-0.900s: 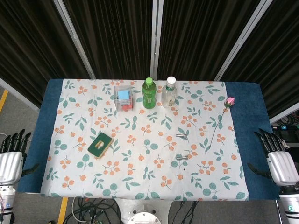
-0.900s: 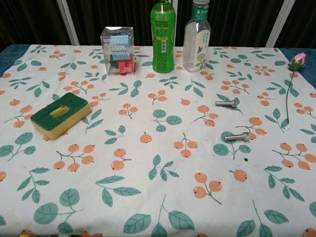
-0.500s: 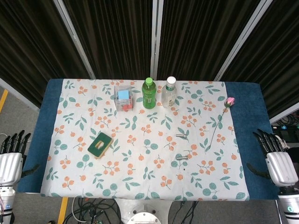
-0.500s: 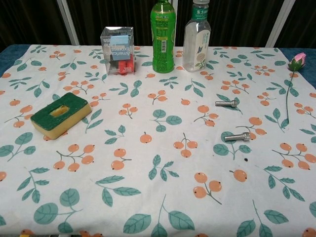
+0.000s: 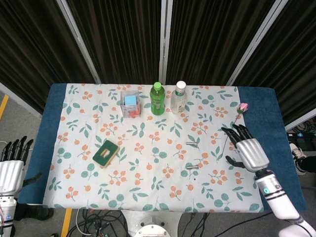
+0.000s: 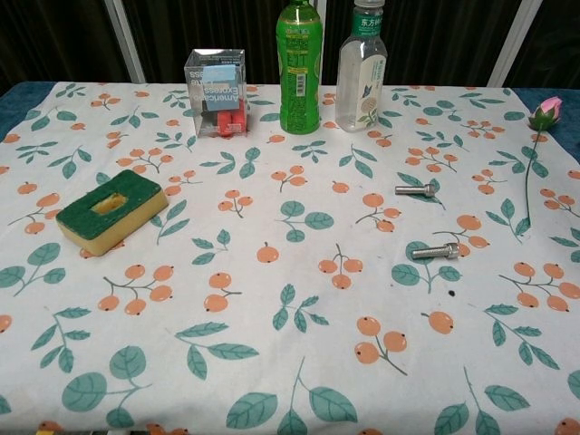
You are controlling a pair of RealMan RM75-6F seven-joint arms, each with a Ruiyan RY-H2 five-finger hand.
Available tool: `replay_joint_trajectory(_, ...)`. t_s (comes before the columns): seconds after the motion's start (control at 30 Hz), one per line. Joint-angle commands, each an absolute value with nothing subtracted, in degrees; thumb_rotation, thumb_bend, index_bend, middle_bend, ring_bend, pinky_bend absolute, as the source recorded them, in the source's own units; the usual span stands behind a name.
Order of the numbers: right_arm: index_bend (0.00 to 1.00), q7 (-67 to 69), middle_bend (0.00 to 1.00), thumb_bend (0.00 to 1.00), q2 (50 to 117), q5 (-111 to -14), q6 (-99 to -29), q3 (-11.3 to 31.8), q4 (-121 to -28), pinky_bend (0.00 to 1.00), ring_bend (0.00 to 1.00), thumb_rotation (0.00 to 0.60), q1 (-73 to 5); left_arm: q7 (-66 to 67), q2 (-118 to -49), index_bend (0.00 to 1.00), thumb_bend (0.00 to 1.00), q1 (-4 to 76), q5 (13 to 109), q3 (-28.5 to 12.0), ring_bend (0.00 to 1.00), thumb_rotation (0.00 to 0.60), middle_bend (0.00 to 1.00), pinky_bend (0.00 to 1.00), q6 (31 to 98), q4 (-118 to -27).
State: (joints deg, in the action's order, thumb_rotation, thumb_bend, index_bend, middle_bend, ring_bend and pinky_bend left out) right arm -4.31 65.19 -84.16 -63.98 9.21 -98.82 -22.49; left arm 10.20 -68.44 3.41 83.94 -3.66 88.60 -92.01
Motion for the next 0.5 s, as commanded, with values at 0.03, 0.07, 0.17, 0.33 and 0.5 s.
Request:
replay_joint_trajectory(0.03, 0.19, -11.5, 0.19, 0.16, 72.4, -75.0, -55.4, 13.0, -96.5, 0.0, 0.0, 0.6, -30.3, 10.0, -68.5, 0.09, 0.06, 3.5, 83.7, -3.7, 0.0, 0.6, 0.0, 0.0, 88.3, -91.8)
replay_joint_trajectory(0.07, 0.21, -12.9, 0.19, 0.14, 74.0, -73.3, -54.5, 13.3, -95.4, 0.0, 0.0, 0.6, -31.4, 9.9, -68.6, 0.09, 0.06, 3.5, 83.7, -3.7, 0.0, 0.6, 0.0, 0.0, 88.3, -91.7)
replay_joint_trajectory(0.17, 0.26, -18.5, 0.2, 0.11, 79.3, -69.1, -52.7, 13.5, -91.5, 0.0, 0.0, 0.6, -34.7, 9.5, -68.7, 0.09, 0.06, 3.6, 83.5, -3.8, 0.0, 0.6, 0.0, 0.0, 88.0, -91.4)
replay_joint_trajectory(0.33, 0.34, -25.4, 0.21, 0.13, 87.6, -64.5, -52.1, 12.8, -84.6, 0.0, 0.0, 0.6, -38.4, 8.7, -68.9, 0.09, 0.06, 3.8, 82.9, -3.9, 0.0, 0.6, 0.0, 0.0, 87.2, -90.7)
replay_joint_trajectory(0.5, 0.39, -29.5, 0.23, 0.18, 93.0, -61.5, -52.6, 12.4, -79.1, 0.0, 0.0, 0.6, -40.5, 8.1, -69.1, 0.09, 0.06, 4.2, 82.5, -4.1, 0.0, 0.6, 0.0, 0.0, 86.4, -90.0)
